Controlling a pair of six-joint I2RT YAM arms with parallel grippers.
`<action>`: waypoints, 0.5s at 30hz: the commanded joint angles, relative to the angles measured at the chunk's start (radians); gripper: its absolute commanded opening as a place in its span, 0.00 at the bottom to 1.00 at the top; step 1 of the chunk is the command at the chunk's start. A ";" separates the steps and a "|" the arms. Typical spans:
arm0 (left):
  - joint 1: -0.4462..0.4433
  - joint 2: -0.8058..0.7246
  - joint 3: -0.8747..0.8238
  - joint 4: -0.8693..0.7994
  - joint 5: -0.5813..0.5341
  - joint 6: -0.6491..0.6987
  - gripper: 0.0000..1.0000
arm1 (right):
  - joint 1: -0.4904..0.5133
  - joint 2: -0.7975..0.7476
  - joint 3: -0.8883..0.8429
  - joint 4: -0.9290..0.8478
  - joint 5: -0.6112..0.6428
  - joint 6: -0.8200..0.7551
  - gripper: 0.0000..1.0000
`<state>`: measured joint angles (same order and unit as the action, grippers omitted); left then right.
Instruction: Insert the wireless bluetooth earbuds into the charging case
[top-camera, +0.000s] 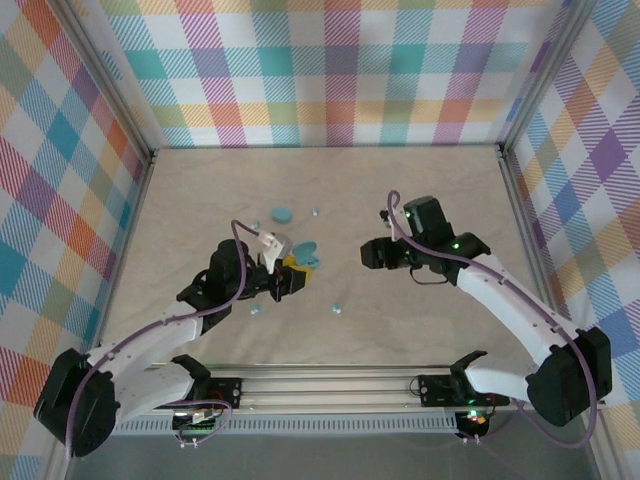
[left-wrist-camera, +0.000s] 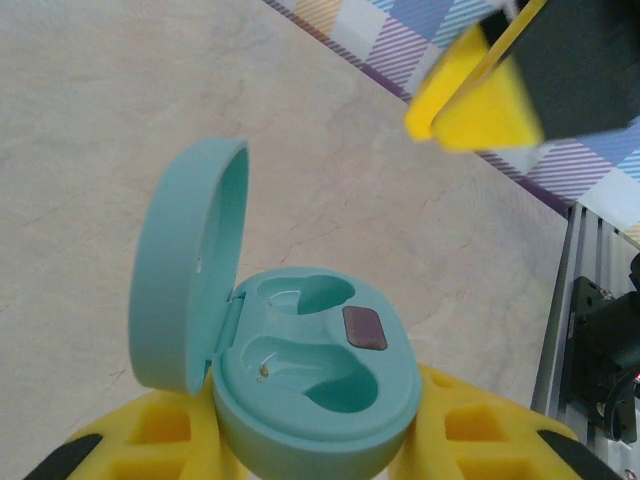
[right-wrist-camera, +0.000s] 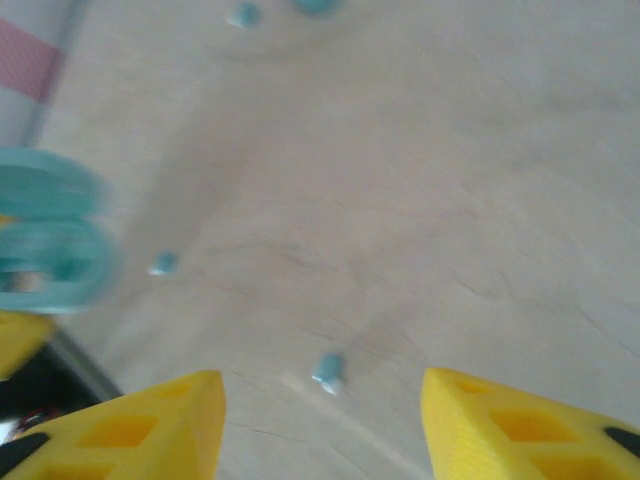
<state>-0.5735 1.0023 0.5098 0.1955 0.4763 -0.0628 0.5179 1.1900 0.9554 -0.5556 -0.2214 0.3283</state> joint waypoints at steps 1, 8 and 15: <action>0.009 -0.065 -0.028 -0.062 -0.043 0.028 0.15 | 0.041 -0.005 -0.027 -0.069 0.186 0.081 0.49; 0.009 -0.185 -0.036 -0.193 -0.114 0.053 0.15 | 0.236 0.056 -0.130 -0.010 0.399 0.227 0.35; 0.009 -0.324 -0.040 -0.314 -0.241 0.055 0.15 | 0.472 0.267 -0.062 0.015 0.510 0.270 0.30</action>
<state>-0.5735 0.7254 0.4808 -0.0494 0.3126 -0.0254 0.9314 1.4010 0.8474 -0.5587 0.2031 0.5529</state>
